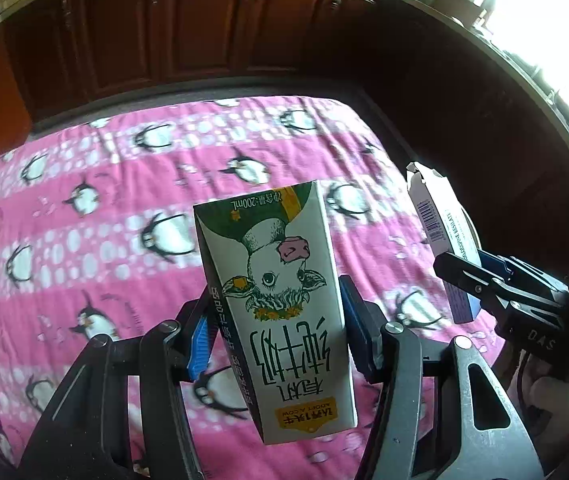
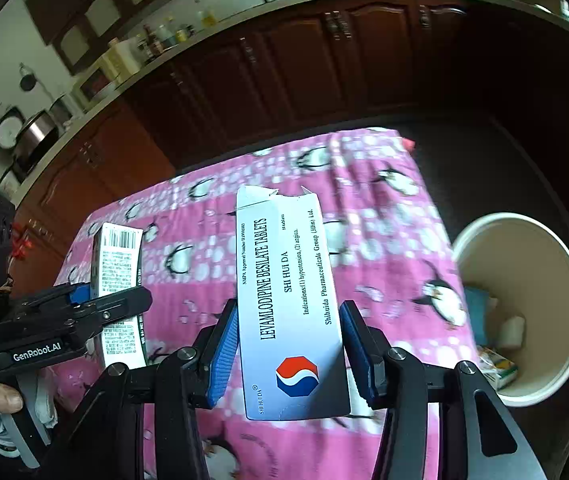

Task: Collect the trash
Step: 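Carry carton and box over the bucket and open both tools to drop them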

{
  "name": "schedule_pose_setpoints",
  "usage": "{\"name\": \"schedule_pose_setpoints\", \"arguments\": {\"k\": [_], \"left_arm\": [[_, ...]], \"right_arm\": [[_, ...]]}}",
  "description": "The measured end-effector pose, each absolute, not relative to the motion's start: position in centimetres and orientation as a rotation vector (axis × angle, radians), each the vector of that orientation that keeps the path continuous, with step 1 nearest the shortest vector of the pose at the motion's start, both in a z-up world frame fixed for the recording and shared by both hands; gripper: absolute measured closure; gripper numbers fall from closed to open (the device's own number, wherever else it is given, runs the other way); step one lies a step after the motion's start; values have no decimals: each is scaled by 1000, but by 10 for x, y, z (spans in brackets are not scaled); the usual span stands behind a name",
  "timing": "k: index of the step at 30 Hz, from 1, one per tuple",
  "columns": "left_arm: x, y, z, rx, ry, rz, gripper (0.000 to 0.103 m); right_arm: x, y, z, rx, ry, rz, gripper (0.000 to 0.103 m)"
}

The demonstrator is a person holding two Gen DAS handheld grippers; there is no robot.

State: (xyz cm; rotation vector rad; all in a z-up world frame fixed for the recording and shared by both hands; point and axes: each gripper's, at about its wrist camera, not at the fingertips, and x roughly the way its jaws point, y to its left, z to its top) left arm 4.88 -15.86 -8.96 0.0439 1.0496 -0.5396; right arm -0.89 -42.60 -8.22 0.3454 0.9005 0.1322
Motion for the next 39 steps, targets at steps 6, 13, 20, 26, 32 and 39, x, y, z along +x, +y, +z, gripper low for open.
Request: {"name": "schedule_pose_setpoints", "arguments": {"k": [6,13,20,26,32,39], "left_arm": [[45,-197,-90,85,1048,-598,49],[52,-239,-91,111,1057,-661,49],[55,-277,-95,134,1080,-719,49],[55,-310,-101,141,1107,-757,49],[56,-343,-109,161,1123,-797,49],[60,-381,-119,185,1138,-827,49]], "right_arm": [[-22,-463,-83,389,892,61,55],[-38,-511,-87,441,887,-35,55],[-53,-563,-106,509,912,-149,55],[-62,-594,-130,576,949,-206,55],[-64,-609,-151,624,983,-235,55],[-58,-622,-168,655,1009,-266,55]]}}
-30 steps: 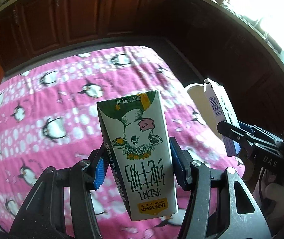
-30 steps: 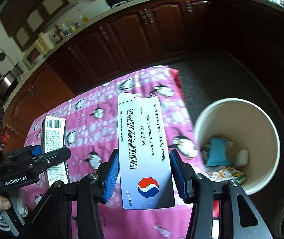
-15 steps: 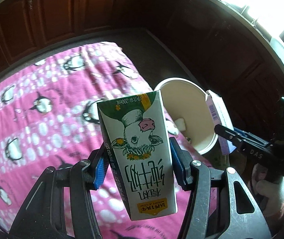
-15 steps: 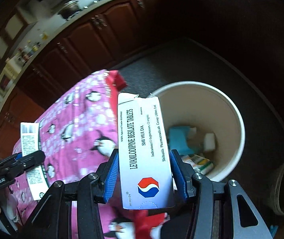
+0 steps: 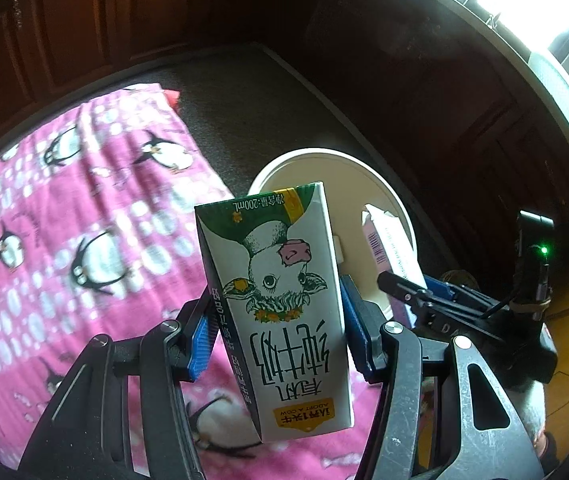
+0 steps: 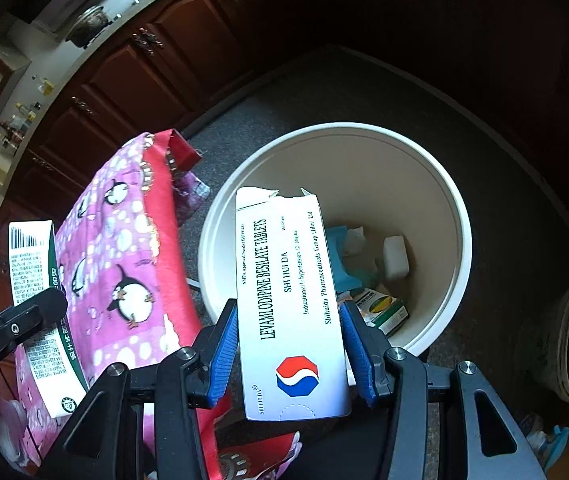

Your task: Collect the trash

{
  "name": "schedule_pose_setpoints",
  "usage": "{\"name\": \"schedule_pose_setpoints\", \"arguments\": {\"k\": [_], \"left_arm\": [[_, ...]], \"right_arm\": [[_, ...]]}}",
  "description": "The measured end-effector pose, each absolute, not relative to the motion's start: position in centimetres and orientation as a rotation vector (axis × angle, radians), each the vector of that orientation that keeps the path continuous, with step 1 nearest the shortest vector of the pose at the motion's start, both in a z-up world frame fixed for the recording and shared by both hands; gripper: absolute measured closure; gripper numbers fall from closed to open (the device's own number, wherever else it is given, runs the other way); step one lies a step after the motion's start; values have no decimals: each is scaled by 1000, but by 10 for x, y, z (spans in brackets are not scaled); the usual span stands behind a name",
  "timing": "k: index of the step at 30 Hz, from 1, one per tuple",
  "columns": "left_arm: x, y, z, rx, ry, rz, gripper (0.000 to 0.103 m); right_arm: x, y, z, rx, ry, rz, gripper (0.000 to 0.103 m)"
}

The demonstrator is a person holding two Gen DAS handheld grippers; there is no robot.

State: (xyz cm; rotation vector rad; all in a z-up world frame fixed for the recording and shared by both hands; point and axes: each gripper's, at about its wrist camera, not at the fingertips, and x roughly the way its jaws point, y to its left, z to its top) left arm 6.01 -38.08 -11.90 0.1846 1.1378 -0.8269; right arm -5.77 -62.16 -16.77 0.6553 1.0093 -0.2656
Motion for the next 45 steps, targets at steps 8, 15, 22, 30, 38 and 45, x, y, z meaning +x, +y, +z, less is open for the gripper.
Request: {"name": "schedule_pose_setpoints", "arguments": {"k": [8,15,22,30,38,45], "left_arm": [[73,-408,-134,186,1151,-843,49],[81,-425,-141,159,1160,-861,49],[90,-434,-151,124,1141,-891,48],[85,-420,-143,109,1113,-896,37],[72,-398,-130,151,1054,-873,37],[56,-373,-120,207,974,-805,37]], "right_arm": [[-54,-632,-178,676,1020,-299,54],[-46,-638,-181,679,1020,-321,54],[-50,-643,-179,678,1013,-333,52],[-64,-637,-173,692,988,-324,52],[-71,-625,-161,659,961,-317,51],[-72,-605,-143,612,910,-306,50]]}}
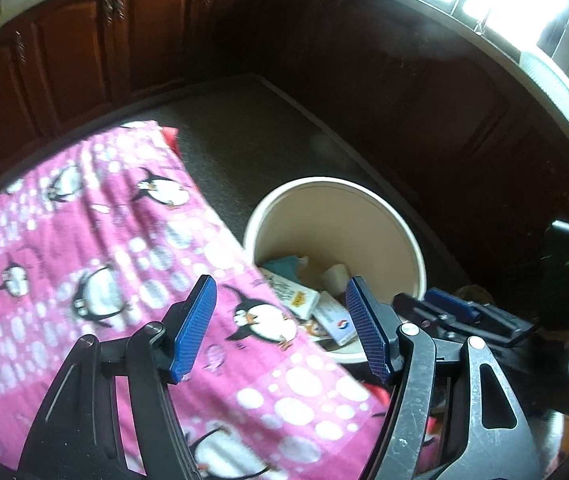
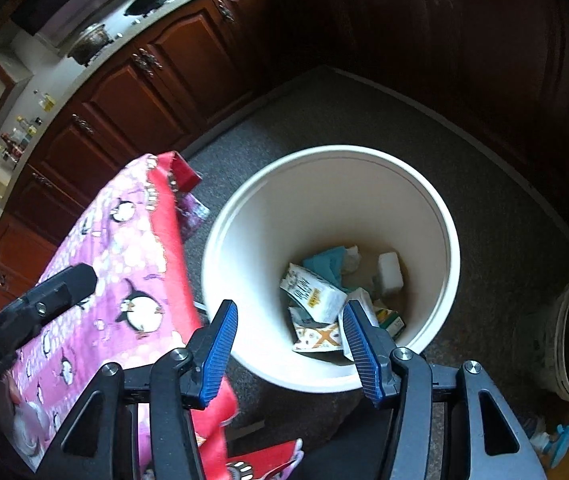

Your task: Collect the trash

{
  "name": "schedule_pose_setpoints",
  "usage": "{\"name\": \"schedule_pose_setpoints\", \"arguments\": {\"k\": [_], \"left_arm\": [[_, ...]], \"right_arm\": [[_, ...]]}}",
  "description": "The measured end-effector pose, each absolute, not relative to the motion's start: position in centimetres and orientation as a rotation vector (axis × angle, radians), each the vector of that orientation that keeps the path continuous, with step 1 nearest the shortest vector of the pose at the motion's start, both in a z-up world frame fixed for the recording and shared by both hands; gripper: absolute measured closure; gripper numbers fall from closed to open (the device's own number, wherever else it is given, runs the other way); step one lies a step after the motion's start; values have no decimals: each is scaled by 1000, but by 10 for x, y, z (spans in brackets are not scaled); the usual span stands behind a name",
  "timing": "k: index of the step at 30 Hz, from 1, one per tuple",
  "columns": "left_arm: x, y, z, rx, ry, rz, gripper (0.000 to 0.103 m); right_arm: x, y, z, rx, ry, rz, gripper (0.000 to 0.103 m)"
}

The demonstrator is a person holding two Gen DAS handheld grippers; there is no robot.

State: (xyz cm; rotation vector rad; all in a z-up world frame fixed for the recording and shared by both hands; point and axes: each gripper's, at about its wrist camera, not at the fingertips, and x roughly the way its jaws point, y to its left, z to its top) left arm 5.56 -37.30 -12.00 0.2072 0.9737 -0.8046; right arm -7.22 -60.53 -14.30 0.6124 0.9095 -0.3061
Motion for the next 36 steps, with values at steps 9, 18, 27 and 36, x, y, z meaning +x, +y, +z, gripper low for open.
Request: {"name": "schedule_pose_setpoints", "arguments": {"k": [9,18,27,36], "left_arm": [[43,-340,-107,220,923,-758,37],[34,-317,-77,185,818,-719,37],[21,-286,-36,140,707,-727,37],[8,-255,-8,105,611,-715,37]], "right_arm": [[-78,-583,-119,545,869,-351,50],[-90,-563,-82,486,728,-402,50],[-92,-533,-38,373,619,-424,50],[-110,-503,2,255,453,-509,23]]}}
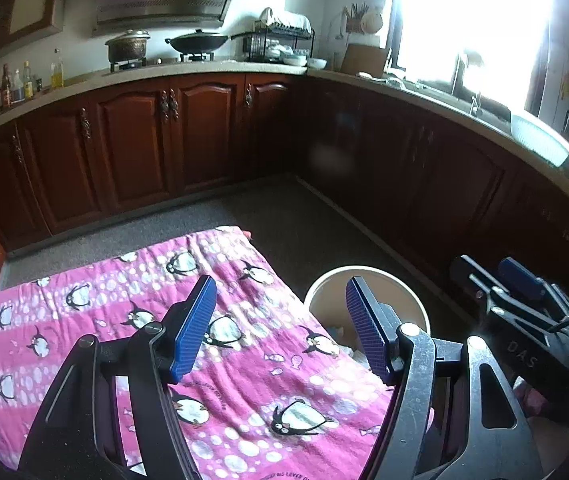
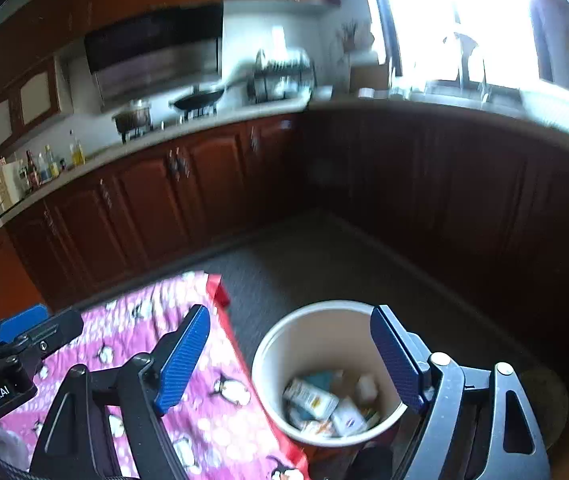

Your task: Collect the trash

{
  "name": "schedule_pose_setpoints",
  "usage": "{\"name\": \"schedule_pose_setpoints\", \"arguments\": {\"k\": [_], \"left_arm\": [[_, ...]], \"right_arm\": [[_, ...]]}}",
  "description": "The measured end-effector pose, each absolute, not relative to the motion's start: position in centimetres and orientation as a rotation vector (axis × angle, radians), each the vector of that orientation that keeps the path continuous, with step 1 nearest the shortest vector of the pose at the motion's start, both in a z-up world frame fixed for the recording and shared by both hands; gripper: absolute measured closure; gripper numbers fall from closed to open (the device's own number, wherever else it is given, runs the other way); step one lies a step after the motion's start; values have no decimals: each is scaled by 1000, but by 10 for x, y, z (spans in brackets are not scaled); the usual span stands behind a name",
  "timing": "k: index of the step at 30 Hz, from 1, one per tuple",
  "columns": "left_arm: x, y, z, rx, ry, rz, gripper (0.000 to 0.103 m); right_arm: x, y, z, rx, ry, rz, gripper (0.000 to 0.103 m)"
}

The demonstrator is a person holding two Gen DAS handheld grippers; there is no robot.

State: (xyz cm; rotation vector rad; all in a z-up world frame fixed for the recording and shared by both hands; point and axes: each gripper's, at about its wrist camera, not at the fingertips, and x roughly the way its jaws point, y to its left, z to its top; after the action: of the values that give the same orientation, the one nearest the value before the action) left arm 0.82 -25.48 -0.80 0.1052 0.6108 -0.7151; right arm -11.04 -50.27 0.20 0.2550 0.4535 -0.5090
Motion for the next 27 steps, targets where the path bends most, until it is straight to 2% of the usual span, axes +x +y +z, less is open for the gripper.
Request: {"name": "schedule_pose_setpoints", "arguments": {"k": [11,16,27], "left_arm": [[-1,-235,-2,69,568,-727,37],[-3,-229,1,60,556,-728,37],[-14,-231,8,71,528,-732,37]], "right_arm": [[-116,-473,19,195,399,-499,23],[-124,-466,25,189,370,-511,13],[-132,-466,31,195,342,-519,13]]}}
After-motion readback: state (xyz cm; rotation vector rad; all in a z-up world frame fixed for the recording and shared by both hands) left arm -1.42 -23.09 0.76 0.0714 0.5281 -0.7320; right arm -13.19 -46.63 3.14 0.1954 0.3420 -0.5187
